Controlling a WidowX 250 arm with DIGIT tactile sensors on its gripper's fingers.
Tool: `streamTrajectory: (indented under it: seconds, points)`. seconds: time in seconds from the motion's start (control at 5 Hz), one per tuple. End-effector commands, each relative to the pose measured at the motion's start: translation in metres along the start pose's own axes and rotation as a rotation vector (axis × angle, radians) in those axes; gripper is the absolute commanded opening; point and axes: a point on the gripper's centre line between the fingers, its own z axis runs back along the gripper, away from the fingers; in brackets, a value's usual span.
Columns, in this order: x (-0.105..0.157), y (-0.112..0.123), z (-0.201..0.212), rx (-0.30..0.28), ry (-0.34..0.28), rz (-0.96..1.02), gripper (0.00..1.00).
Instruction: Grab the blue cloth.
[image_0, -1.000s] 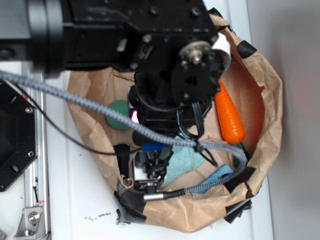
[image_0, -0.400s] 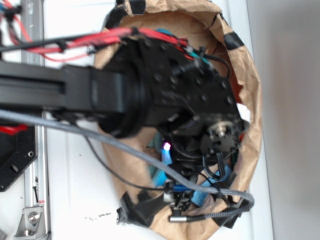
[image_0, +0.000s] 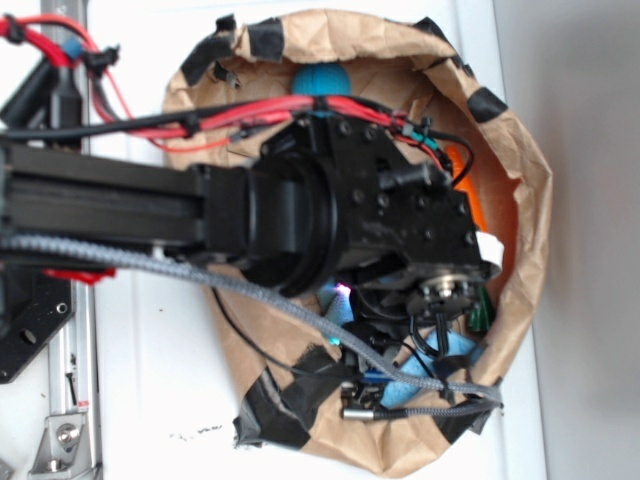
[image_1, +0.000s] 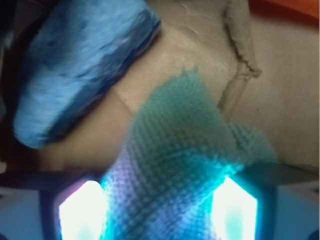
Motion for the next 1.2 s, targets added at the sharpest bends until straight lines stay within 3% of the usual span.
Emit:
streamTrajectory:
  seconds: [0.0,0.2,0.4,0.6,0.8,1.0]
  points:
    - [-0.007,0.023,0.046,0.111,-0.101,0.017,0.00]
    - [-0.015,0.032,0.084,0.100,-0.138,0.058,0.00]
    - [-0.031,0.033,0.133,0.071,-0.137,0.172,0.00]
    - [-0.044,0.024,0.163,0.078,-0.278,0.332,0.00]
    - [-0.043,0.017,0.157,0.120,-0.354,0.317,0.00]
    - [-0.040,0.017,0.144,0.123,-0.317,0.321,0.00]
